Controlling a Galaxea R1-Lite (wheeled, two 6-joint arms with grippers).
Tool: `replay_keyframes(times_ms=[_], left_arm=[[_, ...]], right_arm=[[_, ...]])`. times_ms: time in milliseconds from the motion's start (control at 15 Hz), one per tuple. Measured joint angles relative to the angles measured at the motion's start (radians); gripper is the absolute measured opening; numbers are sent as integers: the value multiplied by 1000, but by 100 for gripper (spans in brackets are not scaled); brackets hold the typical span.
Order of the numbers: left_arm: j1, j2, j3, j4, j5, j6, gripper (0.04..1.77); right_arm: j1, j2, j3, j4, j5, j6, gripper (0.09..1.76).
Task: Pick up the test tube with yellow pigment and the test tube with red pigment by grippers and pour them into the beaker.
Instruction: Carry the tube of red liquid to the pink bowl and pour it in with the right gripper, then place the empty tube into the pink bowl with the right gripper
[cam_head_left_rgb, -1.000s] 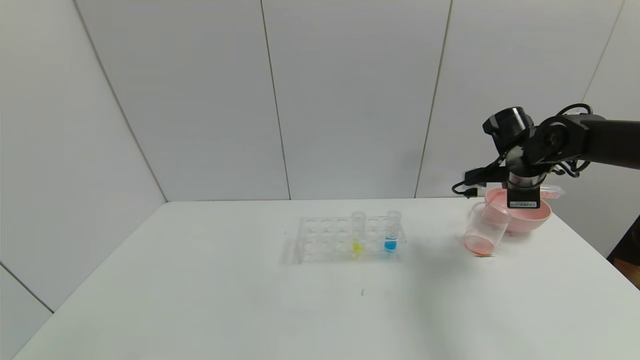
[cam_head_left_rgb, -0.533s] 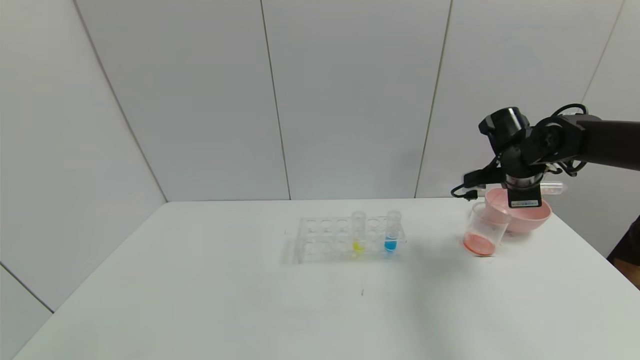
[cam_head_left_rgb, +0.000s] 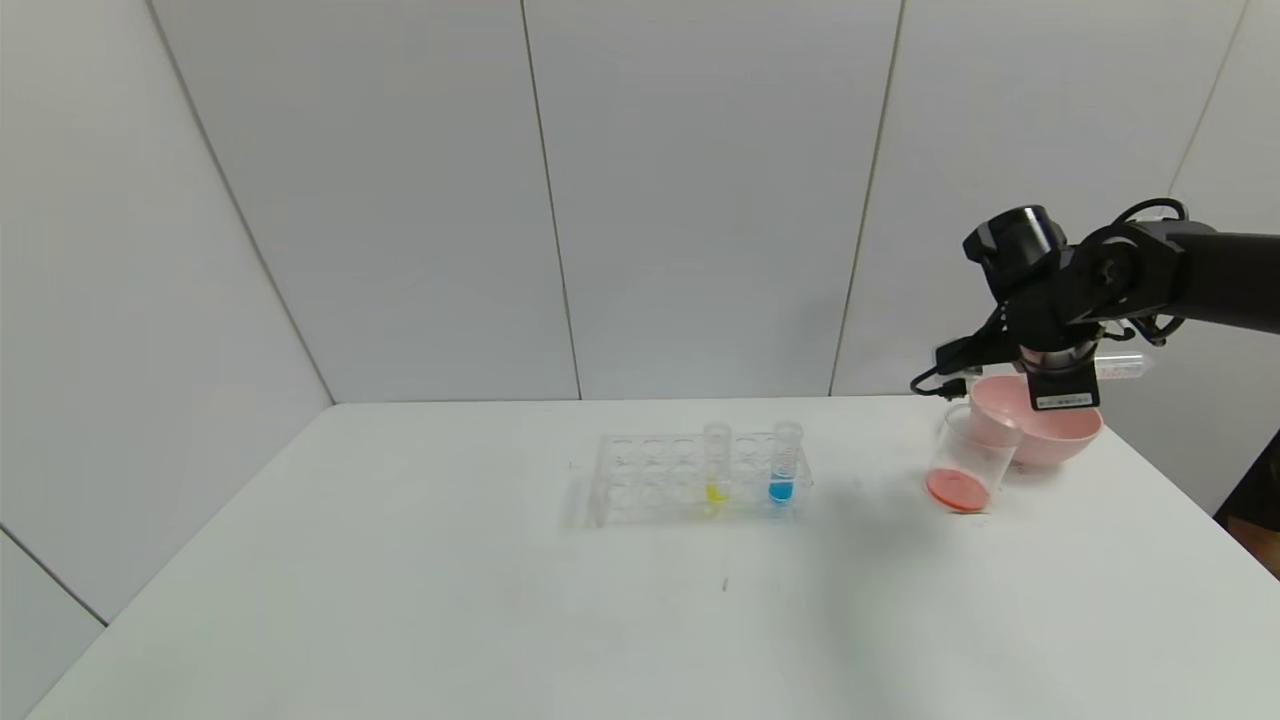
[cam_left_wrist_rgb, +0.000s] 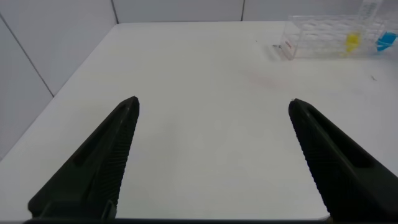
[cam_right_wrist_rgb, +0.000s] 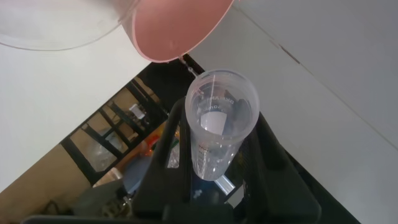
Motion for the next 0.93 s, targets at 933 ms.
replay_keyframes(times_ms=[933], left_arm=[[0,0,0,0,0,0,172]], right_arm=[[60,-17,0,18,-140,-59,52]])
